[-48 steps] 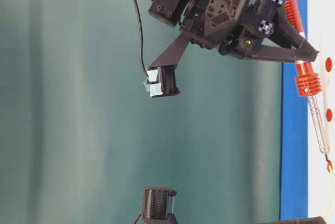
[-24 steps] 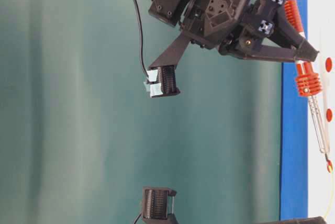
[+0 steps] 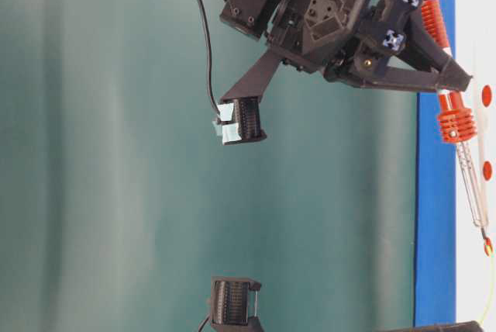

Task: Touch the tip of the soldering iron to the tip of the solder at the mark.
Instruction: 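Hold iron tip against solder tip at the left red dot, then pull both tools apart, lifting away from the left dot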

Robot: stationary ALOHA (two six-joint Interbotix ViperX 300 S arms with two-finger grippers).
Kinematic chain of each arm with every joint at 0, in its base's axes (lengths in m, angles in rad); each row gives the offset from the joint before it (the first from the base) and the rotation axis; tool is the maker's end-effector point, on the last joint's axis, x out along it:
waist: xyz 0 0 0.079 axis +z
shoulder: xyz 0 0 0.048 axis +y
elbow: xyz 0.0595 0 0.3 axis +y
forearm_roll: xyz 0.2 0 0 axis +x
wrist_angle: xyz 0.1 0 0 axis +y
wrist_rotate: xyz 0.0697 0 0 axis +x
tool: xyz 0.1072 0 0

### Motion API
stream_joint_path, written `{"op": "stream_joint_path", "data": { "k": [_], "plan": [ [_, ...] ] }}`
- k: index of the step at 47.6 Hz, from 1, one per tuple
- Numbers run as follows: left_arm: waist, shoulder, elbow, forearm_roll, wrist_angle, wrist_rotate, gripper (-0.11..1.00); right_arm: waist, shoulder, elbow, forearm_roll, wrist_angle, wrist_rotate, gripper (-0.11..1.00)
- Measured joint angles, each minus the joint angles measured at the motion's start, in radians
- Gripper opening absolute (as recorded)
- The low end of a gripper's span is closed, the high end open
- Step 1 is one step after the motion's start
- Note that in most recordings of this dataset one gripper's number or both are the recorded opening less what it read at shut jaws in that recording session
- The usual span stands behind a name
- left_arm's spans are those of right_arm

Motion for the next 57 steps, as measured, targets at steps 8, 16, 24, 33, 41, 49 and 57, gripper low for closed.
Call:
{"op": "stream_joint_path", "data": {
  "k": [8,16,24,33,41,49,57],
  "plan": [
    [-0.002,-0.037,0.006,0.0,0.009,-0.002,0.03,0.0,0.0,-0.002,0.002,0.0,0.0,0.06],
    [-0.003,-0.127,0.037,-0.002,0.032,-0.002,0.03,0.002,0.0,-0.002,0.002,0.0,0.002,0.06],
    [-0.003,-0.193,0.08,0.0,0.035,-0.011,0.03,0.0,0.0,0.0,0.0,0.0,0.0,0.06],
    [-0.002,-0.207,0.094,-0.002,0.035,-0.029,0.03,0.0,0.0,-0.002,0.002,0.0,0.002,0.06],
    [-0.003,-0.207,0.094,0.0,0.035,-0.031,0.03,0.0,-0.009,0.0,0.002,0.003,0.005,0.06],
    [-0.003,-0.207,0.095,-0.002,0.035,-0.031,0.03,0.0,-0.106,0.048,0.0,0.025,0.006,0.06],
    [-0.002,-0.209,0.095,-0.002,0.034,-0.031,0.03,-0.008,-0.215,0.132,0.0,0.044,0.012,0.06]
  ]
}}
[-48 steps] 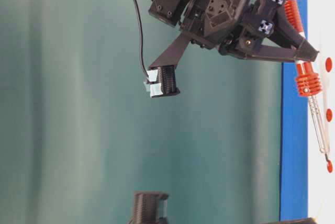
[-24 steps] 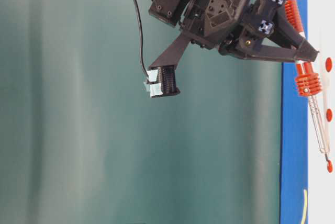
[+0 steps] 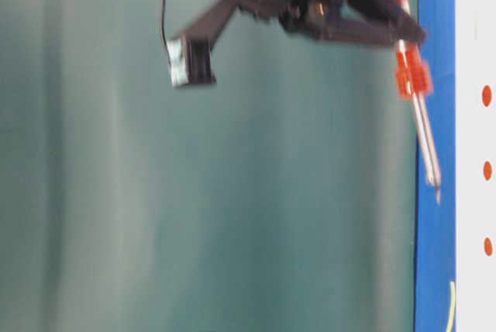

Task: Touch the tip of the soldering iron to the tip of the solder at the mark.
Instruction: 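Pull both tools apart, lifting away from the left dot, then bring solder tip and iron tip together at the middle red dot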

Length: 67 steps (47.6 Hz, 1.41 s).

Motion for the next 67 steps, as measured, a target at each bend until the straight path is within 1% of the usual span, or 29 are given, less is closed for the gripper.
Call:
{"op": "stream_joint_path", "data": {
  "k": [6,10,27,33,40,57,67],
  "plan": [
    [-0.002,0.002,-0.002,0.0,0.0,0.0,0.03,-0.006,-0.064,0.063,-0.003,0.003,0.002,0.06],
    [-0.002,0.002,0.0,0.0,0.0,0.0,0.03,-0.008,-0.086,0.084,0.0,0.005,0.002,0.06],
    [-0.002,0.002,0.0,0.002,-0.002,0.0,0.03,-0.008,-0.095,0.091,-0.008,0.003,0.003,0.06],
    [-0.002,0.008,-0.009,0.002,-0.021,-0.002,0.03,-0.006,-0.095,0.091,-0.008,0.003,0.002,0.06],
    [-0.002,0.046,-0.057,0.0,-0.061,0.003,0.03,-0.008,-0.095,0.091,-0.008,0.003,0.002,0.06],
    [-0.002,0.233,-0.213,0.002,-0.063,0.011,0.03,-0.006,-0.095,0.092,-0.009,0.005,0.002,0.06],
    [-0.002,0.322,-0.256,0.002,-0.063,0.011,0.03,-0.008,-0.092,0.094,-0.009,0.003,0.003,0.06]
  ]
}}
